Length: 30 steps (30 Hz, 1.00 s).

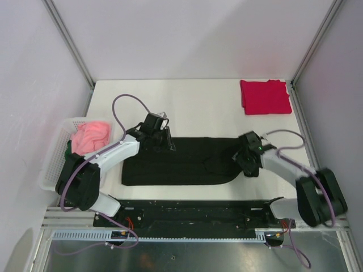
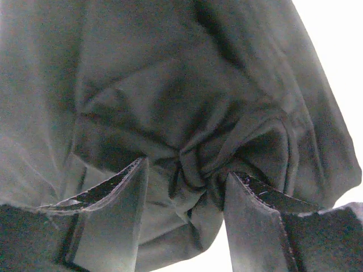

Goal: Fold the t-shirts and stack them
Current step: Rotate the tshirt 90 degrees

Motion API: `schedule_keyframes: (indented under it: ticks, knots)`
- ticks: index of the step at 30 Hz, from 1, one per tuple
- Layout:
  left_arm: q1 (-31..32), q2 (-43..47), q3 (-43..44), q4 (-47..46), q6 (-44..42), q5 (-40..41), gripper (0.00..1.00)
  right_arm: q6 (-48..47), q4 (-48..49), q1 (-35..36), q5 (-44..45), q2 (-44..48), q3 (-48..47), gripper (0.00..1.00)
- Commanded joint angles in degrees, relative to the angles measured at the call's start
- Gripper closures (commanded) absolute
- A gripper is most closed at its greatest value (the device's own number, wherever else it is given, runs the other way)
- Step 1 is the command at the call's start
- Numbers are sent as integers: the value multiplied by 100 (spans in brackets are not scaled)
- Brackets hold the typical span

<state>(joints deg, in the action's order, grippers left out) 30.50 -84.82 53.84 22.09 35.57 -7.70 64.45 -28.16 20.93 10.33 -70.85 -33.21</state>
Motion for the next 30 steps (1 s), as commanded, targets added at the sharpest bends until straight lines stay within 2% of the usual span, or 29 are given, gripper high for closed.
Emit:
schedule_keyframes:
  ticks: [1, 9, 13, 15, 17, 19, 21, 26, 30]
  knots:
    - [-163, 410, -124, -8, -44, 28, 68, -884, 370, 315, 416, -1463, -1243, 44]
    - [-377, 606, -174, 72, -169, -60, 68, -2484, 143, 187, 299, -4345, -4650, 45]
    - [-392, 516, -215, 70, -219, -141, 68, -3566, -569, -69, 330, -6090, -7167, 43]
    - [-384, 393, -216, 75, -246, -171, 68, -4035, -1053, -207, 385, -7008, -8800, 41]
    - [-391, 272, -221, 74, -269, -181, 68, -4396, -1515, -384, 389, -7836, -10401, 37]
    - [-395, 202, -240, 74, -292, -182, 68, -4557, -1714, -554, 257, -8317, -11474, 31]
    - [-396, 171, -271, 87, -315, -129, 67, -4531, -1516, -700, -89, -8240, -11494, 27]
    - [-379, 6, -333, 96, -307, -106, 68, -4308, -474, -847, -657, -7002, -9676, 24]
    - [-272, -131, -451, 95, -257, 119, 69, -4253, -552, -869, -722, -6468, -9224, 24]
